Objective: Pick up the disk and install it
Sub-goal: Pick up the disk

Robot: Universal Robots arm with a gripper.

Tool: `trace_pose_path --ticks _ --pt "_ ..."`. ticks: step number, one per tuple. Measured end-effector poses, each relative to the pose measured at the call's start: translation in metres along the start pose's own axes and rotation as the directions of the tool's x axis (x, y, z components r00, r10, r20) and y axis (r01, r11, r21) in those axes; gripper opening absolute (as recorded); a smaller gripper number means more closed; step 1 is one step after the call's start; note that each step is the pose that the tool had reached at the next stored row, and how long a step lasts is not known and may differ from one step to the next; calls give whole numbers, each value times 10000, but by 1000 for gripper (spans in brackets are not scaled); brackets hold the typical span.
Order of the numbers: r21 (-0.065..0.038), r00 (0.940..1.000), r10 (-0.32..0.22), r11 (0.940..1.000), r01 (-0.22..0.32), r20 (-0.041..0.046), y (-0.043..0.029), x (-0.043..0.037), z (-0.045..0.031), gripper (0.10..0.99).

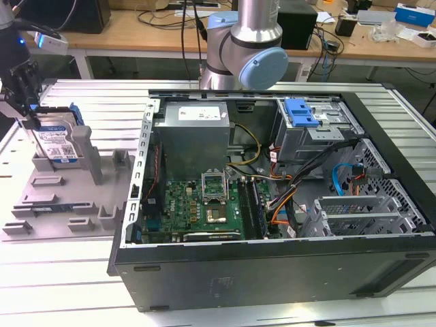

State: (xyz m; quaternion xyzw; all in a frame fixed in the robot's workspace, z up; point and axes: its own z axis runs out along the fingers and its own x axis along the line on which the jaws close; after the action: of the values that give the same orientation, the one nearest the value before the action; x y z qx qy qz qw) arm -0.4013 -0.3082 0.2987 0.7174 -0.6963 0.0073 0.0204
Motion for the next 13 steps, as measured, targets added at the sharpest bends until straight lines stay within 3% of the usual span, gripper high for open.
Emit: trace_pose_path --ticks 8,13 --pt "0 10000 9 10000 -9 4 1 6 2 369" --pt "9 10000 11 10000 -11 50 17 19 4 369"
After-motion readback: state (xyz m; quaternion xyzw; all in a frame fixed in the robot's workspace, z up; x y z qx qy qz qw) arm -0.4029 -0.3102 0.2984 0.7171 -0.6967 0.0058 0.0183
